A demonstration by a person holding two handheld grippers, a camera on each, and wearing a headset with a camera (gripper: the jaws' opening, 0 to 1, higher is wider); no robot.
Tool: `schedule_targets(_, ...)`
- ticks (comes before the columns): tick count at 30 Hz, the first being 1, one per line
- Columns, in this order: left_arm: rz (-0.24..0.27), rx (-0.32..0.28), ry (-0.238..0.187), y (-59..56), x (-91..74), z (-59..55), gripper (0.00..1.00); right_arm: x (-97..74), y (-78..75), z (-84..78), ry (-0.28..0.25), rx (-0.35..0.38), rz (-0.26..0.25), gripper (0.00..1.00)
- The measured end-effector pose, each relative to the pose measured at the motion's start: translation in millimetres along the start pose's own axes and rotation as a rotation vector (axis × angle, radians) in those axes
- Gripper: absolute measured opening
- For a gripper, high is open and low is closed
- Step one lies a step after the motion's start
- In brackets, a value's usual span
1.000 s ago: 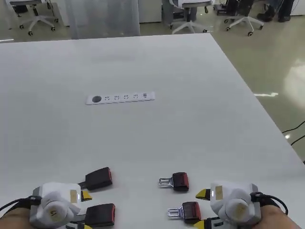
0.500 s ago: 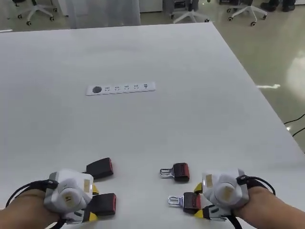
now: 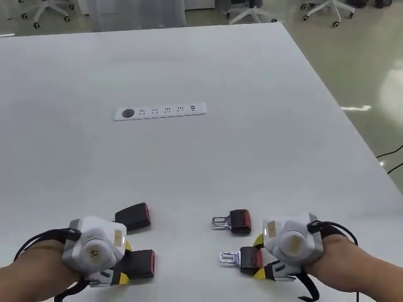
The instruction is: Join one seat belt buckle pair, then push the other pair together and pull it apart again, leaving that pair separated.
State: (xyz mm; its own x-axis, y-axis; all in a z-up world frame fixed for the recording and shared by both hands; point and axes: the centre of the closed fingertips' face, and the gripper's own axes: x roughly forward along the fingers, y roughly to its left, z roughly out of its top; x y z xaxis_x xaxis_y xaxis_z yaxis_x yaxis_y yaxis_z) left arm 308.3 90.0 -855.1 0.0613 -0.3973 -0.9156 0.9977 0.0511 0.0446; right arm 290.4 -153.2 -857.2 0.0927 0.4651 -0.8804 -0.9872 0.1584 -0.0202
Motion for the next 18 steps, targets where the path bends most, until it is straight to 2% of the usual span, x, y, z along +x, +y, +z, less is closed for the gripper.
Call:
schedule_targets(3, 0.015, 0.025, 0.013, -0.3, 2.4, -2.1, 0.33, 1.4, 0.4, 0.4, 0.014, -0.014, 0.003, 0.33)
schedule_targets(6, 0.016, -0.022, 0.022, 1.9, 2.8, -2.7, 0.33, 2.0, 0.1, -0.3, 0.022, -0.021, 0.012, 0.33)
schedule_targets(8, 0.013, -0.032, 0.024, 1.8, 2.8, -2.9, 0.33, 2.2, 0.1, -0.4, 0.021, -0.017, 0.021, 0.33)
schedule_targets(18, 0.009, -0.047, 0.041, 1.1, 3.0, -2.9, 0.33, 3.6, 1.3, 1.7, 0.027, -0.019, 0.021, 0.33)
